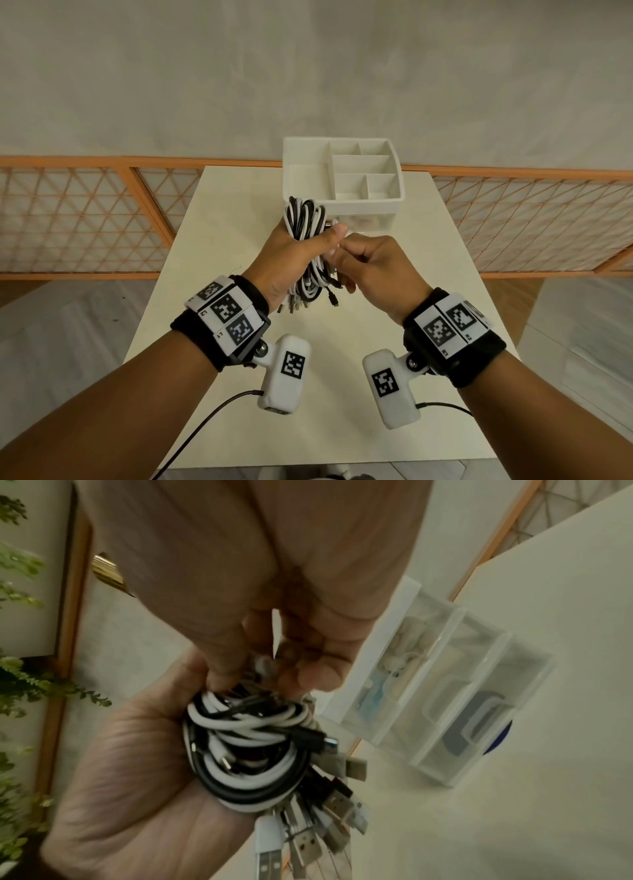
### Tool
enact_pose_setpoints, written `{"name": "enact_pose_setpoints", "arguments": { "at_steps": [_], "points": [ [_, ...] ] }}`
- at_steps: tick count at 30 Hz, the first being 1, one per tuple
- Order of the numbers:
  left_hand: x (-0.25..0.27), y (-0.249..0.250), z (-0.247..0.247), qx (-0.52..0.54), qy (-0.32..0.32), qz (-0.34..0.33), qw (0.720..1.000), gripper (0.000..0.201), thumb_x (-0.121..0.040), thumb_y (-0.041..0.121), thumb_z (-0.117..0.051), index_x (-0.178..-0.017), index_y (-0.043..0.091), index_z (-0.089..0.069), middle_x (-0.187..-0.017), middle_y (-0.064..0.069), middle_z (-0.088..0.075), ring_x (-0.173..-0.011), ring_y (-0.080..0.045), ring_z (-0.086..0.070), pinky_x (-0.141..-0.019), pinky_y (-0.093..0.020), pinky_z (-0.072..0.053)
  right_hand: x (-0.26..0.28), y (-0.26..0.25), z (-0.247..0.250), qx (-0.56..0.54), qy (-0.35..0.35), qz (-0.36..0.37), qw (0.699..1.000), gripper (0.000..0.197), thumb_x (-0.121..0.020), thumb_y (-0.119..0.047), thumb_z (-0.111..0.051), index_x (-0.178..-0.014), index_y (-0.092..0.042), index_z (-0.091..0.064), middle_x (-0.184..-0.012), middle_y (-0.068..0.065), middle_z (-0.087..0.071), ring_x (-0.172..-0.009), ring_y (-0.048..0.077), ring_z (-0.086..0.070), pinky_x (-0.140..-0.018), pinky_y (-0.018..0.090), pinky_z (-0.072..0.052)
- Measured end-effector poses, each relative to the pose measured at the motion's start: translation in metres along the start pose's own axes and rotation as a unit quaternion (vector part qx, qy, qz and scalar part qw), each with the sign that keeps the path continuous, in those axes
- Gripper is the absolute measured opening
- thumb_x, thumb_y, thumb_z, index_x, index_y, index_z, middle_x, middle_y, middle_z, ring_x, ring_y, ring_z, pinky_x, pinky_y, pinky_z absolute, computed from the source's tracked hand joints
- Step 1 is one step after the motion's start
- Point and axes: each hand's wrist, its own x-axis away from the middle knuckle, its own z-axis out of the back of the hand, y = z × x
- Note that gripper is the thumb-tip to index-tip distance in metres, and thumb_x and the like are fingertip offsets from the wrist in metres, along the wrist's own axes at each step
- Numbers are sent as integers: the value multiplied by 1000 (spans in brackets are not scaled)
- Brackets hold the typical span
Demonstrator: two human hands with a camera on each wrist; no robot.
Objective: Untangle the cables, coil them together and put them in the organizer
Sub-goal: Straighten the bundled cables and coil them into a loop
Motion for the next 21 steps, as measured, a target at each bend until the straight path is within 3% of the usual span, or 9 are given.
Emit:
{"name": "enact_pose_setpoints", "arguments": {
  "at_steps": [3,6,8,11,13,16,19,21],
  "points": [
    [-4,-4,6,14,19,17,1000,45,-79,28,-80,-110,-1,-64,-100,-17,-74,-96,-36,-72,-76,-42,-58,1,1,3,68,-70,24,995,28,-101,-22,-58,-76,-13,-68,-84,19,-53,-73,13,-51,-71,29,-42],
    [-4,-4,8,-8,8,17,1000,42,-79,33,-78,-105,2,-68,-98,-14,-74,-95,-31,-72,-81,-43,-57,-6,2,9,72,-55,31,995,25,-99,-23,-60,-88,-4,-72,-97,21,-58,-80,13,-53,-76,30,-44],
    [-3,0,8,-11,-15,8,1000,35,-81,32,-76,-98,2,-71,-93,-16,-73,-89,-29,-71,-81,-44,-57,-8,3,11,-10,-21,28,999,24,-95,-21,-63,-94,0,-73,-90,14,-61,-77,16,-56,-72,29,-47],
    [-4,2,6,23,-28,7,999,38,-85,26,-72,-108,-3,-68,-97,-21,-72,-90,-30,-71,-79,-42,-57,-12,7,7,-140,2,24,990,23,-97,-11,-59,-98,8,-71,-76,7,-64,-70,19,-57,-69,30,-47],
    [-4,3,4,26,-30,5,999,30,-84,25,-70,-103,1,-70,-89,-15,-71,-84,-27,-69,-74,-38,-56,-13,7,3,-173,10,23,985,19,-98,-7,-57,-99,6,-72,-73,6,-67,-67,20,-58,-67,31,-48],
    [-2,2,3,31,-45,5,999,24,-88,22,-69,-101,1,-72,-87,-20,-63,-79,-29,-61,-71,-38,-56,-13,6,0,-181,21,25,983,20,-96,-8,-59,-101,6,-72,-74,13,-66,-68,23,-58,-64,31,-51],
    [-5,-2,3,46,-18,3,999,41,-86,21,-70,-116,-7,-64,-105,-29,-66,-95,-39,-66,-84,-48,-56,-14,5,-6,-119,59,43,990,18,-100,-5,-57,-97,-5,-75,-70,6,-65,-66,17,-59,-65,30,-52],
    [-6,-3,3,60,24,11,998,46,-84,21,-72,-119,-7,-62,-113,-27,-68,-107,-40,-67,-85,-46,-57,-14,7,-9,-18,80,61,995,19,-100,-17,-59,-93,-18,-76,-69,-3,-57,-64,10,-51,-65,26,-46]
  ]
}}
